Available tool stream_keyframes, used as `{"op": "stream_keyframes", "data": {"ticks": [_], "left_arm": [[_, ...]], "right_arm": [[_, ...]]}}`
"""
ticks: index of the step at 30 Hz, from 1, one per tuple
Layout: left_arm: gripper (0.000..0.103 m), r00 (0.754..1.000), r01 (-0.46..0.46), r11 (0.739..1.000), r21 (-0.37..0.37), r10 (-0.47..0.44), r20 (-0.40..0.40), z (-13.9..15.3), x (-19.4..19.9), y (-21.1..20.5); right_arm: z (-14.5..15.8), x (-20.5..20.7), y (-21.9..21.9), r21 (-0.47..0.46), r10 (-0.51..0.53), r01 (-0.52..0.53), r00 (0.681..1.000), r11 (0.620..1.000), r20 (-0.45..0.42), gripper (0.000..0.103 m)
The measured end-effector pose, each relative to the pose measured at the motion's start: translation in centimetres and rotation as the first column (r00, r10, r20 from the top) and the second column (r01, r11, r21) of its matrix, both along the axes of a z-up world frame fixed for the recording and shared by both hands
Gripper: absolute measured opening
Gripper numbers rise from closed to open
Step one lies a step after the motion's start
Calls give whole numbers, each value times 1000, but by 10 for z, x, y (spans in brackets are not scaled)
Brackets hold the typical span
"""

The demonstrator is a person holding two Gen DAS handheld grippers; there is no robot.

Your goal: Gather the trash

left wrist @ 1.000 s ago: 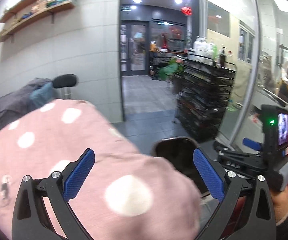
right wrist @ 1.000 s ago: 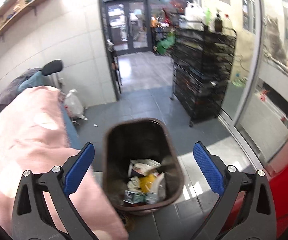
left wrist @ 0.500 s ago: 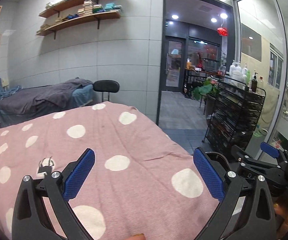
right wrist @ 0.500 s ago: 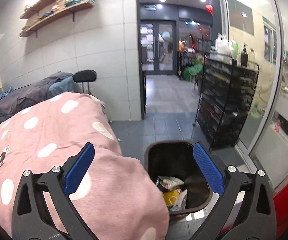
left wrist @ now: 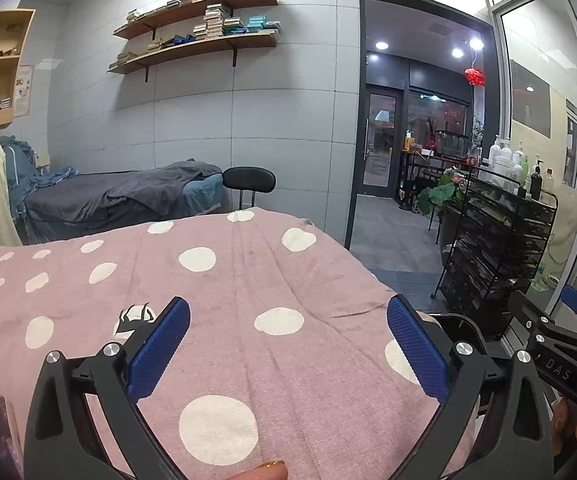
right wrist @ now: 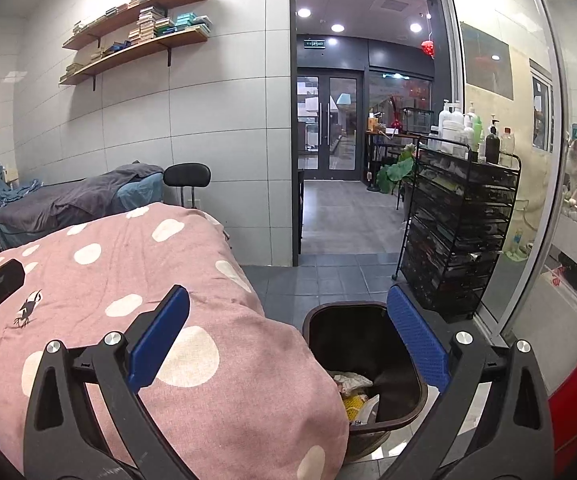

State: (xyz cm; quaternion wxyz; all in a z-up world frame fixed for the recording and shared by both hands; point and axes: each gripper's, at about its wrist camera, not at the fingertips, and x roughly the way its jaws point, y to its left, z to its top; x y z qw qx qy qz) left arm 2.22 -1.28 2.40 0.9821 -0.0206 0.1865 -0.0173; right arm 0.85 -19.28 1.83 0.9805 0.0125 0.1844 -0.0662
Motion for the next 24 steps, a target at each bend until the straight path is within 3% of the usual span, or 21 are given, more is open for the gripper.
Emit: {"op": "stream_keyframes", "data": {"ticks": [24], "left_arm": [[97,1000,11,1000,-8,-11,4,1,-4,-8]], "right_arm": [[2,-7,-11,39,-30,29,1000,999,4,97]]}}
